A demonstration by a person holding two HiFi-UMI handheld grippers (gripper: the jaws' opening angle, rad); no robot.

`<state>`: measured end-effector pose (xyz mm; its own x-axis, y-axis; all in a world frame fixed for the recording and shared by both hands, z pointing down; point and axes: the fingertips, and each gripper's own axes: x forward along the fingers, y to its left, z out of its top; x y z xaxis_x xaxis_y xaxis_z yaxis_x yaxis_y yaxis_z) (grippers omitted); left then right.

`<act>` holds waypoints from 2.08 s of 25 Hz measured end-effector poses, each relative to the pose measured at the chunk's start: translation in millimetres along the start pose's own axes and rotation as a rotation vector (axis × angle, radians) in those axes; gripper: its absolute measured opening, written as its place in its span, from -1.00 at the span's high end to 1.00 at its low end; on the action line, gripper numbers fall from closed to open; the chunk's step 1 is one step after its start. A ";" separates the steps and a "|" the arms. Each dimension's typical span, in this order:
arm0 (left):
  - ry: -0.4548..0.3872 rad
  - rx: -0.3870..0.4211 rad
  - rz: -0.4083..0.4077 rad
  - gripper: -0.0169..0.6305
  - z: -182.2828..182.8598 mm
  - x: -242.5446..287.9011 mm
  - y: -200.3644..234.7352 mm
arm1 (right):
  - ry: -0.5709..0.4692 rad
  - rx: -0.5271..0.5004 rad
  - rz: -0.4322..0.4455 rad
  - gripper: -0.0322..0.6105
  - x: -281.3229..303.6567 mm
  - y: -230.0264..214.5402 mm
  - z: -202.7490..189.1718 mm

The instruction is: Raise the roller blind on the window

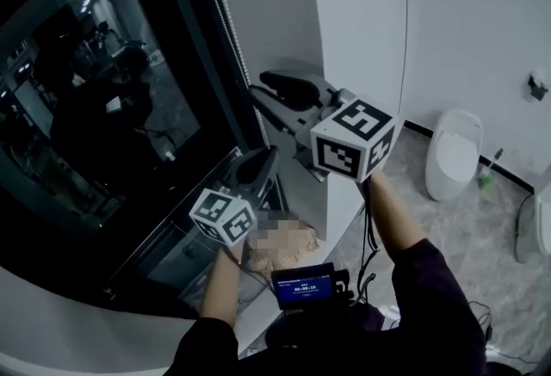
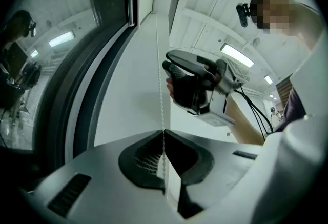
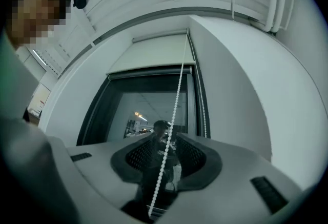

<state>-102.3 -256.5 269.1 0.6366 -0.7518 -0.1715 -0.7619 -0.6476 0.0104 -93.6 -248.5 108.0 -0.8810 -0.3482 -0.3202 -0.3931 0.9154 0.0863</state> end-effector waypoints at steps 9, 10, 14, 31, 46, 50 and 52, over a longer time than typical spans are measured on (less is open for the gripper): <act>-0.001 0.002 0.003 0.91 0.2 -6.3 -6.6 | 0.039 -0.036 -0.049 0.87 16.0 1.4 1.9; 0.009 0.002 0.005 0.91 -3.4 -7.4 -5.8 | 0.041 -0.029 -0.048 0.87 13.7 1.9 -0.7; 0.075 -0.022 0.013 0.91 -36.4 -15.0 -2.3 | 0.051 0.021 -0.061 0.87 -0.5 2.2 -30.2; -0.030 -0.057 0.048 0.91 -2.6 -38.8 1.9 | 0.087 -0.020 -0.126 0.87 -35.5 3.8 -65.5; -0.101 0.010 0.070 0.91 53.9 -21.0 8.7 | 0.078 -0.043 -0.143 0.87 -15.5 -7.9 -71.2; -0.093 0.012 0.080 0.91 53.0 -19.6 12.9 | 0.082 -0.023 -0.149 0.87 -11.4 -14.6 -75.8; -0.093 0.013 0.079 0.91 49.9 -19.1 15.8 | 0.082 -0.022 -0.162 0.87 -11.3 -19.5 -78.4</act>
<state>-132.4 -246.3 223.4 0.5613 -0.7853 -0.2614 -0.8111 -0.5847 0.0149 -96.7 -278.3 183.9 -0.8239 -0.5068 -0.2537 -0.5364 0.8418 0.0605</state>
